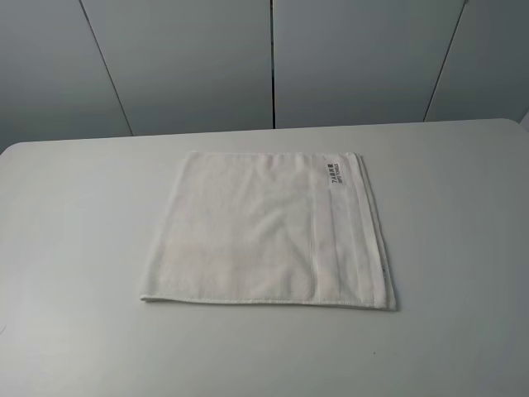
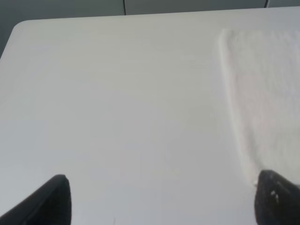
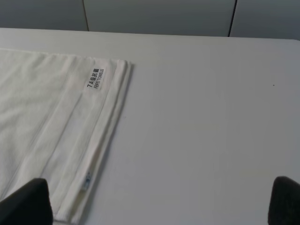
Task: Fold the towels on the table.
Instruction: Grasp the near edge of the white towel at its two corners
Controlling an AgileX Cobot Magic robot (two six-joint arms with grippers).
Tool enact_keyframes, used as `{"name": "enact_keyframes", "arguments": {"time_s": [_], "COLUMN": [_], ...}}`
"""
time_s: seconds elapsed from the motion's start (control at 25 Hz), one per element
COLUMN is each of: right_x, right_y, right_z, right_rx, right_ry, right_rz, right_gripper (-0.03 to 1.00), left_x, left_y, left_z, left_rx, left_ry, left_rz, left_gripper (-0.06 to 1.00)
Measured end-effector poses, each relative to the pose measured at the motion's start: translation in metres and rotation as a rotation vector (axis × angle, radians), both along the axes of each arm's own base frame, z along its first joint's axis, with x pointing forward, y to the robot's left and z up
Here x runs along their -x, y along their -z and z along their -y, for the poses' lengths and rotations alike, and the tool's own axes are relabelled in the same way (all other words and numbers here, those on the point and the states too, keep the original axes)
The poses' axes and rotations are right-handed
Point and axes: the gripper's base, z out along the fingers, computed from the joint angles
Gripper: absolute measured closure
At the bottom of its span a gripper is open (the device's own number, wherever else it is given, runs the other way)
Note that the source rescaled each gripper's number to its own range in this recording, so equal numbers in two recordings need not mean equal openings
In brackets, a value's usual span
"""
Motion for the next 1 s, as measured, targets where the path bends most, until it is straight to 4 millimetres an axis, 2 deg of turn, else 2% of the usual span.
{"name": "enact_keyframes", "arguments": {"time_s": [1.0], "right_x": [0.0], "right_y": [0.0], "right_z": [0.0], "right_rx": [0.0], "right_ry": [0.0], "right_rz": [0.0], "right_gripper": [-0.03], "left_x": [0.0], "left_y": [0.0], "left_z": [0.0], "left_rx": [0.0], "left_ry": [0.0], "left_rz": [0.0], "left_gripper": [-0.06]}}
